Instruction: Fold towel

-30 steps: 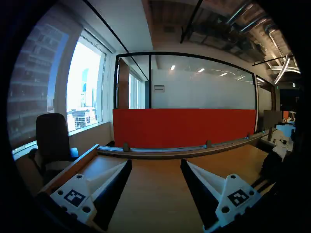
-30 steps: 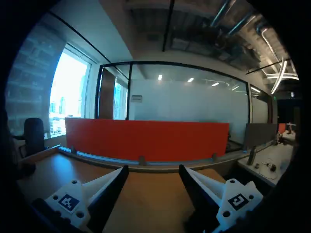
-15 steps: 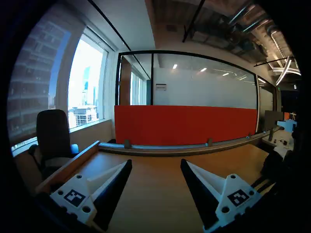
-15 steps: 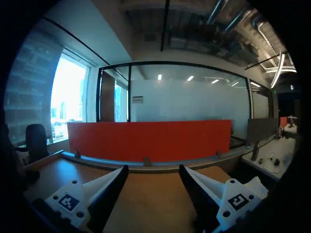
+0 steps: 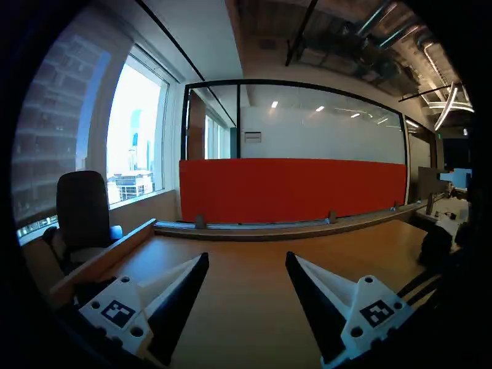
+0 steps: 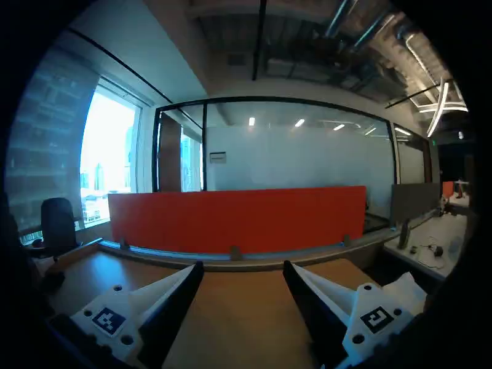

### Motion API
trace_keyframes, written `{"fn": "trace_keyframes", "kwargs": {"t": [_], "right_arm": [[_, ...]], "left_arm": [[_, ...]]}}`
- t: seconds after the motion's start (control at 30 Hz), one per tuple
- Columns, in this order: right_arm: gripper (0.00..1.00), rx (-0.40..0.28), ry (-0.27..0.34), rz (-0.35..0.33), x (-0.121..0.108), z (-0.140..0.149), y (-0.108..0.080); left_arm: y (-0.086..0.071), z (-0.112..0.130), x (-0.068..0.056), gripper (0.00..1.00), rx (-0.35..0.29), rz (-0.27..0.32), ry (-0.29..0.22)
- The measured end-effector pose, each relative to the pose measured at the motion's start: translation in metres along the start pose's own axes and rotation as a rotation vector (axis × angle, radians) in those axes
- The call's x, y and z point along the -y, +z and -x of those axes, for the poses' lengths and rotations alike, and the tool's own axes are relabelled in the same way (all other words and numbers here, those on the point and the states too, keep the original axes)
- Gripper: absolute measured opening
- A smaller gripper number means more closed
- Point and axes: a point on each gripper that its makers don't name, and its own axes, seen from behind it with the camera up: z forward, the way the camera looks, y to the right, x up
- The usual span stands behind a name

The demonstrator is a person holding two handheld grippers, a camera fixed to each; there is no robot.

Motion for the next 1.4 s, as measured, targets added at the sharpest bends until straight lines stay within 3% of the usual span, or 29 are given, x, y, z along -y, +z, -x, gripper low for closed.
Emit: {"fn": "trace_keyframes", "kwargs": {"t": [0.37, 0.67, 0.9, 1.4], "right_arm": [[1.00, -0.015, 0.018, -0.004, 0.000, 0.003, -0.006], [1.00, -0.026, 0.043, 0.001, 0.000, 0.010, -0.004], [1.00, -0.015, 0.051, -0.005, 0.001, 0.028, -0.004], [1.00, -0.016, 0.044, 0.012, 0.000, 0.044, -0.002]], "left_arm": [[-0.002, 0.039, 0.003, 0.92, -0.022, -0.018, -0.012], [-0.001, 0.066, -0.007, 0.93, -0.039, -0.010, -0.015], [0.003, 0.089, -0.006, 0.93, -0.043, -0.014, -0.015], [0.010, 0.112, 0.002, 0.93, -0.056, -0.021, -0.027]]}}
